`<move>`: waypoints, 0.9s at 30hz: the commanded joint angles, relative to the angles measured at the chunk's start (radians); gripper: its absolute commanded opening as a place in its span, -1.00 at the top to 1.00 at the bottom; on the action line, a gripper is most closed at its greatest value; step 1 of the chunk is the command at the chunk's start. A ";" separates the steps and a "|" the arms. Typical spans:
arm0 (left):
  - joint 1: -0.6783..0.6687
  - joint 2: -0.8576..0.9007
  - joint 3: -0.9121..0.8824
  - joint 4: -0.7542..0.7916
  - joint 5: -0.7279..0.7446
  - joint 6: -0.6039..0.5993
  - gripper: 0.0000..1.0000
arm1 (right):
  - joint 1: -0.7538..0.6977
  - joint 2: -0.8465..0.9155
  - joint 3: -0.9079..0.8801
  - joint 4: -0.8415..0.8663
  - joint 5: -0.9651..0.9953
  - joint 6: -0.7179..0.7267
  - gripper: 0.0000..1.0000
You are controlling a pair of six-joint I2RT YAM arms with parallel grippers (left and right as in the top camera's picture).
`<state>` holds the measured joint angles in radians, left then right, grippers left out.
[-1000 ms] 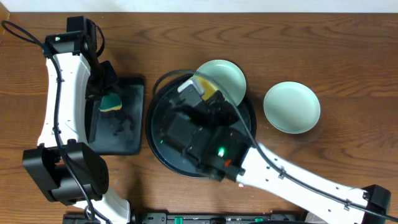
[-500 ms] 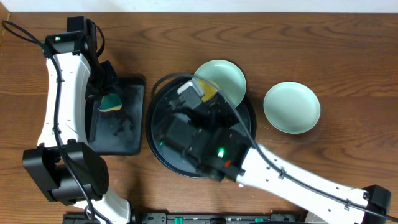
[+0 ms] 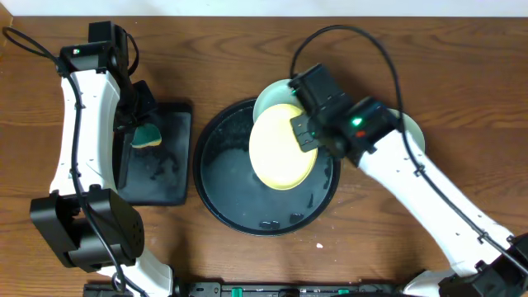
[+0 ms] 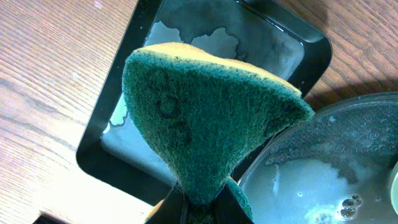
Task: Clean dirty plates on tray and stack at the side
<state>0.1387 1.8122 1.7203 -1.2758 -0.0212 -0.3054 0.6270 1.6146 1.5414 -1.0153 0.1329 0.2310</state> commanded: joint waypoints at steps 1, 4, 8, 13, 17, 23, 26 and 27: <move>0.002 -0.017 0.003 -0.002 0.006 0.021 0.85 | -0.093 -0.009 -0.007 -0.010 -0.190 0.019 0.98; 0.002 -0.017 0.003 -0.003 0.006 0.021 0.85 | -0.184 -0.010 -0.007 -0.025 -0.214 0.019 0.98; 0.002 -0.017 0.003 -0.003 0.006 0.021 0.85 | -0.323 -0.014 -0.007 -0.049 -0.224 0.019 0.98; 0.002 -0.017 0.003 -0.003 0.006 0.021 0.86 | -0.486 -0.013 -0.007 -0.082 -0.263 -0.025 0.97; 0.002 -0.017 0.003 -0.003 0.006 0.021 0.85 | -0.510 -0.003 -0.023 -0.093 -0.326 -0.087 0.95; 0.002 -0.017 0.003 -0.003 0.006 0.021 0.85 | -0.451 0.047 -0.130 -0.054 -0.345 -0.091 0.53; 0.002 -0.017 0.002 -0.003 0.006 0.021 0.85 | -0.424 0.080 -0.186 -0.009 -0.365 -0.111 0.46; 0.002 -0.017 0.002 -0.003 0.006 0.021 0.85 | -0.414 0.092 -0.204 0.014 -0.375 -0.130 0.42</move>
<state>0.1387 1.8122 1.7203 -1.2758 -0.0208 -0.3050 0.1837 1.6623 1.3876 -1.0317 -0.1955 0.1486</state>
